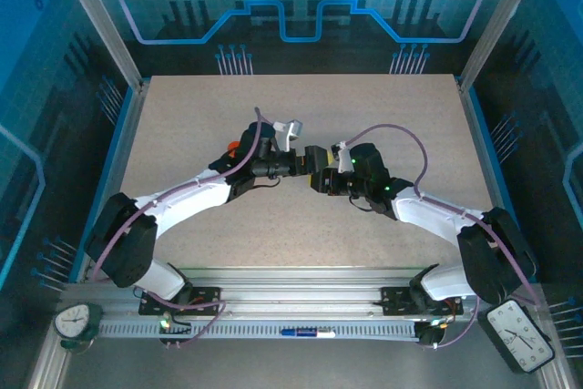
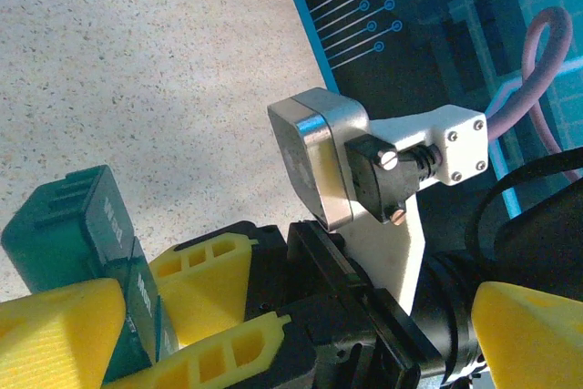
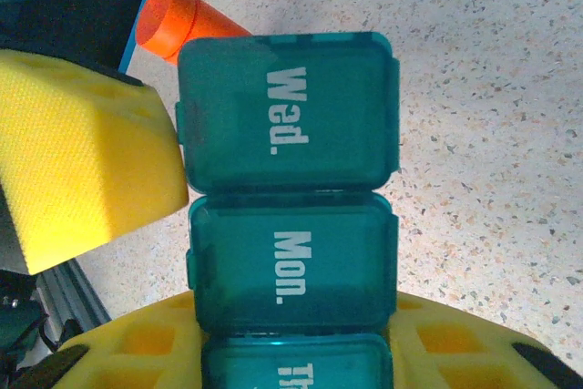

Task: Sort the pills into containers

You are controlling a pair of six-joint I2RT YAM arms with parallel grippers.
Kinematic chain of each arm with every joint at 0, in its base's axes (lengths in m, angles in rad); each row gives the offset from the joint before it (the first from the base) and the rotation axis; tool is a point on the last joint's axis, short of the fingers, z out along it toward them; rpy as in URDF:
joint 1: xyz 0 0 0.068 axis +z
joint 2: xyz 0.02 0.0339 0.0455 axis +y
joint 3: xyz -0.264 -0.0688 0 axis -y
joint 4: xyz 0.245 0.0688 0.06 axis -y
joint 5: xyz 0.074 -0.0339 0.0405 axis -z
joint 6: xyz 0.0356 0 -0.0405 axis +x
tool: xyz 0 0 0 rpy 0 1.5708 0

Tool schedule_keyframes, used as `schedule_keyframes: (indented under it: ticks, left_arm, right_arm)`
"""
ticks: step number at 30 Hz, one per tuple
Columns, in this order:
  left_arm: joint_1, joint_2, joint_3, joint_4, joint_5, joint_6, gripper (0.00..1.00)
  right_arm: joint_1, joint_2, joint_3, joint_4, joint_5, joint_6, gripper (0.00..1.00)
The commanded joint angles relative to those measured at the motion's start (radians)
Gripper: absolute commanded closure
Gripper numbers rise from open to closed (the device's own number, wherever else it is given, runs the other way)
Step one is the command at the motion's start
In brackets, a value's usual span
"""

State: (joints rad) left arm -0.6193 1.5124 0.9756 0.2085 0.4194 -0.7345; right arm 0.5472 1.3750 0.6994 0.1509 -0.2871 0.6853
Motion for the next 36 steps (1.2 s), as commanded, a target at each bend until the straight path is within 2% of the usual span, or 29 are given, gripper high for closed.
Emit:
schedule_keyframes:
  ticks: [1, 12, 36]
  left_arm:
    - [-0.015, 0.010, 0.036, 0.012, -0.010, 0.001, 0.01]
    - [-0.014, -0.070, -0.003, -0.047, -0.137, 0.035, 0.01]
    - [-0.016, -0.012, 0.012, -0.006, -0.106, 0.000, 0.01]
  right_arm:
    - [0.016, 0.004, -0.006, 0.040, 0.003, 0.006, 0.74]
    - [-0.001, -0.025, -0.023, 0.017, 0.033, 0.001, 0.74]
    - [0.029, -0.036, 0.014, 0.035, 0.014, 0.021, 0.74]
